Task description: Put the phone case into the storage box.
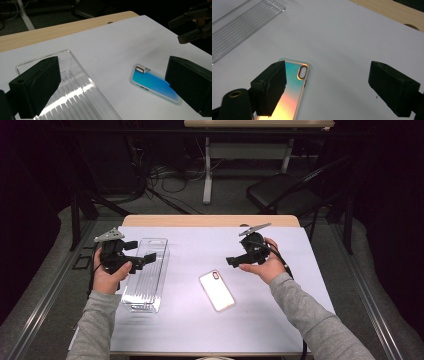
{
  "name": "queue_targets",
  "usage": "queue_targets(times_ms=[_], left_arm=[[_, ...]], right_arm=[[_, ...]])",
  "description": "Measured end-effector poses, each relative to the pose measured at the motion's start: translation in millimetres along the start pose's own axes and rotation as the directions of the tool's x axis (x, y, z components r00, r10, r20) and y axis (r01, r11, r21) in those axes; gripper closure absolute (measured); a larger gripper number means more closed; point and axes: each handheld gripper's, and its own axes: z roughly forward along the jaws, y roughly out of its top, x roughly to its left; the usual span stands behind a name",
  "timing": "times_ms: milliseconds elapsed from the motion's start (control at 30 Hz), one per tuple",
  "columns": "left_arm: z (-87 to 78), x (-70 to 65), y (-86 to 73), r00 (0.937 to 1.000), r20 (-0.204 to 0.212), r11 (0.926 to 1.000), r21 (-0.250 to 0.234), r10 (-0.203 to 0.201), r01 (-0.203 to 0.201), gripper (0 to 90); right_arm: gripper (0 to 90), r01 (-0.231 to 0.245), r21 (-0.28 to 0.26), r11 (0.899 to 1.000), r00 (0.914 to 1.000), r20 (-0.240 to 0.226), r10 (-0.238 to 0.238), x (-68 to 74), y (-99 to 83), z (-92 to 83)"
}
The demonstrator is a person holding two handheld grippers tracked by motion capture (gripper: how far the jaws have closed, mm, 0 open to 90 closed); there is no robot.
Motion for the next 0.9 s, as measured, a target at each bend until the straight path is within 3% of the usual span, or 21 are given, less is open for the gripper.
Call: queue_targets(times_ms=[267, 333, 533, 633, 733, 900], left_arm=[[-1.2, -0.4, -2.1, 1.0000, -0.001, 0.9999, 0.007, -0.010, 0.010, 0.4], [-1.5, -1.6, -2.0, 1.0000, -0.001, 1.0000, 0.007, -0.005, 0.005, 0.4], [0.2, -4.9, -2.6, 0.9999, 0.000, 0.9997, 0.019, 0.014, -0.014, 0.4], [-0.5, -6.0, -2.6, 0.9998, 0.001, 0.9997, 0.017, 0.018, -0.018, 0.4], [-2.4, -6.8, -2.3, 0.9998, 0.003, 0.9997, 0.009, 0.022, -0.022, 0.4], [-5.8, -6.6, -2.2, 0.9997, -0.002, 0.9997, 0.004, 0.022, -0.022, 0.5]], right_arm=[[25.7, -0.023, 0.089, 0.996, 0.9997, -0.009, 0.024, -0.5, 1.8, 15.5], [29.2, -0.038, 0.140, 0.989, 0.9992, -0.006, 0.039, -0.1, 0.6, 22.1], [37.8, -0.042, 0.207, 0.978, 0.9990, -0.007, 0.044, 4.1, 3.8, 30.9], [40.5, -0.031, 0.221, 0.975, 0.9995, -0.003, 0.032, 6.6, 5.4, 33.6], [43.8, -0.051, 0.242, 0.969, 0.9987, 0.014, 0.049, 11.6, 6.8, 37.1], [45.9, -0.058, 0.305, 0.951, 0.9982, 0.034, 0.050, 14.7, 4.3, 45.9]])
